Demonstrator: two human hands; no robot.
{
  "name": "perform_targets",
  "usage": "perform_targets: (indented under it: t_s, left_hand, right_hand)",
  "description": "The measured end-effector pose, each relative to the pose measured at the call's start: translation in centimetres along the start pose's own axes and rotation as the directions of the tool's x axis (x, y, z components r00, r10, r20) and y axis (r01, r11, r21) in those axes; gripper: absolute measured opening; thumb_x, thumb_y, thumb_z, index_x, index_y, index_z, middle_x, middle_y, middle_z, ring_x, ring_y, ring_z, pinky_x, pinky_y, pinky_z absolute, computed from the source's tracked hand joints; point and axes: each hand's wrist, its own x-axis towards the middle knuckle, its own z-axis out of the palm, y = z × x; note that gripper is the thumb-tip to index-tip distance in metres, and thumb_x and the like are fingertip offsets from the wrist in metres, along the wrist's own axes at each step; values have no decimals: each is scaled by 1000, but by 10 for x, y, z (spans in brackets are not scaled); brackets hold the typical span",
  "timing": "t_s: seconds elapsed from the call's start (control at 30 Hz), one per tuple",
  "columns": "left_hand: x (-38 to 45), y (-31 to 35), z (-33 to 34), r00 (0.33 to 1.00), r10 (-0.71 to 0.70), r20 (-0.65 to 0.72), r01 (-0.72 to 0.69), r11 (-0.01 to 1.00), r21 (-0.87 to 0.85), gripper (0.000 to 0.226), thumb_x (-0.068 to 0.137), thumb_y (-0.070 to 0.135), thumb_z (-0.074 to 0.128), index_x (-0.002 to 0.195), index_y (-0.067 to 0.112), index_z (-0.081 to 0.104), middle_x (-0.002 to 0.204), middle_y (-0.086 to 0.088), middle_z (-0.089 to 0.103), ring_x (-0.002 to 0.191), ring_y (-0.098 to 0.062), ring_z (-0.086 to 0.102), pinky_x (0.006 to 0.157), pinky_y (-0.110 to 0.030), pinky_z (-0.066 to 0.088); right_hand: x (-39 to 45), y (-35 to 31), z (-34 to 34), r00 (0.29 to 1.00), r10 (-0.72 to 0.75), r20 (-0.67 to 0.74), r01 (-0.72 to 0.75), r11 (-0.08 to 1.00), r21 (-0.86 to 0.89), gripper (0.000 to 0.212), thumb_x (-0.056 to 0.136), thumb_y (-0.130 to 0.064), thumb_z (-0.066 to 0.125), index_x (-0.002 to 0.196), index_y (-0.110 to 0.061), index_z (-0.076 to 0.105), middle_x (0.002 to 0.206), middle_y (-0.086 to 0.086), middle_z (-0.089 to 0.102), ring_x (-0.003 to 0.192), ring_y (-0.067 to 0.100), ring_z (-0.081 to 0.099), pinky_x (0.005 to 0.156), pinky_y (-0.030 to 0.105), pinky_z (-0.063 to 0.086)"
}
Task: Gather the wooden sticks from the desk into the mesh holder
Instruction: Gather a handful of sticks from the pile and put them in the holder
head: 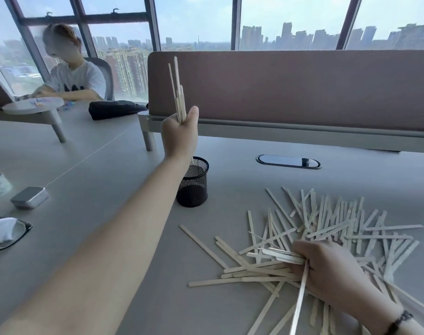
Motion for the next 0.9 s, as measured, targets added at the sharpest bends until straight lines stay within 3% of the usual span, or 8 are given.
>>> perform_targets:
  t_s: [0.13, 0.27, 0.4, 0.53, 0.63, 0.73, 0.9]
  left_hand:
    - [4, -37, -7, 998, -13, 56, 5, 990, 144, 53, 78, 36, 60, 64, -8, 36, 56, -13, 36, 51, -20, 35, 52, -33, 33]
    - [2, -41, -7, 994, 19, 110, -49, 959, 278, 43, 83, 34, 60, 76, -7, 53, 60, -21, 60, 41, -15, 53, 52, -25, 47]
    - [2, -35, -11, 987, 127, 102, -158, 897, 413, 18, 83, 36, 64, 96, 23, 62, 80, 10, 69, 80, -15, 68, 76, -32, 53]
    - [-2, -42, -19, 979, 35, 202, -157, 761, 629, 24, 89, 41, 59, 106, 27, 69, 117, 9, 69, 115, -17, 58, 89, -30, 44]
    - [-11, -50, -22, 943, -91, 320, -167, 703, 691, 36, 97, 46, 49, 95, 19, 72, 101, 5, 70, 107, -23, 61, 80, -28, 39]
    - [-23, -49, -23, 951, -72, 299, -160, 714, 682, 41, 99, 46, 46, 91, 13, 69, 84, 6, 64, 95, -24, 58, 75, -29, 37]
    - [-55, -42, -19, 937, -74, 341, -185, 724, 665, 32, 97, 53, 45, 96, 29, 66, 93, 15, 62, 95, -16, 53, 81, -31, 40]
  right_hand:
    - [2, -8, -3, 999, -5, 33, 6, 1000, -20, 42, 81, -50, 56, 60, -24, 31, 52, -4, 49, 50, 14, 52, 44, 24, 32]
    - [2, -12, -5, 999, 19, 35, -18, 1000, -19, 46, 78, -62, 46, 63, -20, 32, 56, -2, 48, 55, 21, 51, 51, 32, 39]
    - [2, -13, -7, 998, 19, 55, -17, 1000, -25, 45, 82, -59, 48, 64, -20, 32, 57, -2, 47, 57, 22, 50, 54, 33, 40]
    - [1, -15, -8, 998, 26, 58, -24, 999, -29, 44, 83, -57, 48, 65, -20, 32, 57, 0, 47, 57, 24, 49, 54, 34, 40]
    - [2, -17, -10, 998, 31, 57, -29, 999, -36, 42, 85, -52, 53, 66, -21, 31, 58, 0, 48, 58, 23, 48, 56, 33, 42]
    - [2, -19, -11, 998, 27, 59, -26, 999, -24, 42, 86, -51, 54, 66, -21, 31, 58, -1, 47, 58, 24, 47, 57, 34, 43]
    - [2, -21, -13, 1000, 1, 29, -1, 1000, -4, 38, 82, -50, 50, 69, -18, 35, 57, 0, 42, 58, 25, 42, 53, 34, 37]
